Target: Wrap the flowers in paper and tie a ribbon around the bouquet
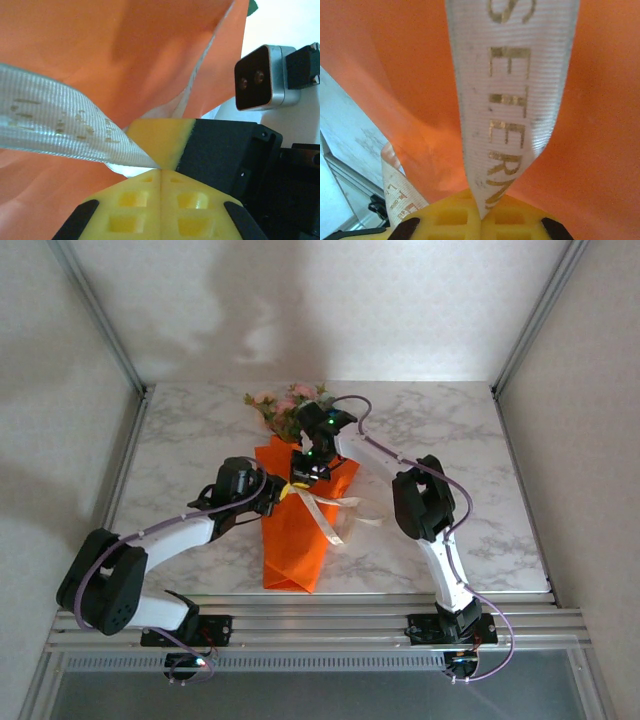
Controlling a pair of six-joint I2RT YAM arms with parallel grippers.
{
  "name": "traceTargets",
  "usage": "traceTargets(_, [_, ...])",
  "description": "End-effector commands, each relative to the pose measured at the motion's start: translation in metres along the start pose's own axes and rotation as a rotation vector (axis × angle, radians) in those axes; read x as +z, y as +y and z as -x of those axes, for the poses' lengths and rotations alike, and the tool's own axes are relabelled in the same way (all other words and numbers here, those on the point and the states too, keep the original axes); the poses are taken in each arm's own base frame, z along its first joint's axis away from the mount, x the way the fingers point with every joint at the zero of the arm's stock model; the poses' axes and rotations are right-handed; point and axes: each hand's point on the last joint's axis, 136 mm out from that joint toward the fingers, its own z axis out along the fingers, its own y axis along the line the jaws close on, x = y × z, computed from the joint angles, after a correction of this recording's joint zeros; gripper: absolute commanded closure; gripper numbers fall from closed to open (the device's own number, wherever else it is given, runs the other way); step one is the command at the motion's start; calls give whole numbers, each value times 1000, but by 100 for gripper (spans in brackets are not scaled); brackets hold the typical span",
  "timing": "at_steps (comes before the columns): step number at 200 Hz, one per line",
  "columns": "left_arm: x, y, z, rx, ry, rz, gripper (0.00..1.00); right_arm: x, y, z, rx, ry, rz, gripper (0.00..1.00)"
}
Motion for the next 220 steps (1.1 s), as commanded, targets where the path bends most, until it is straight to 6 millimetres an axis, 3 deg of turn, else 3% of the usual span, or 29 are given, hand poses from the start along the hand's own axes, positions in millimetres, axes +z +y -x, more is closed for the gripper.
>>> traceTargets(1, [-4, -2, -3, 30, 4, -9, 100, -3, -3, -16, -38, 80, -42, 87])
traceTargets(54, [0, 2, -1, 37, -1, 5, 100, -28, -6, -6, -121, 62, -126, 65])
traceTargets(97, [6, 7, 1, 33, 0, 25, 100, -62, -13, 10, -163, -73, -218, 59])
traceTargets(127, [7, 7, 1, 35, 3, 31, 100, -84, -4, 17, -259, -198, -194, 56])
traceTargets(166, [6, 5, 1, 40, 3, 36, 100, -99, 22, 1, -716, -495, -29, 51])
traceTargets(184, [7, 4, 1, 44, 7, 38, 100, -104, 32, -16, -928, -609, 59, 39])
traceTargets(196, [7, 5, 2, 46, 7, 44, 100, -96, 33, -31, -1099, -646, 81, 25])
traceTargets(220, [8, 1, 4, 52, 8, 43, 100, -70, 30, -45, -1320, -623, -31, 20])
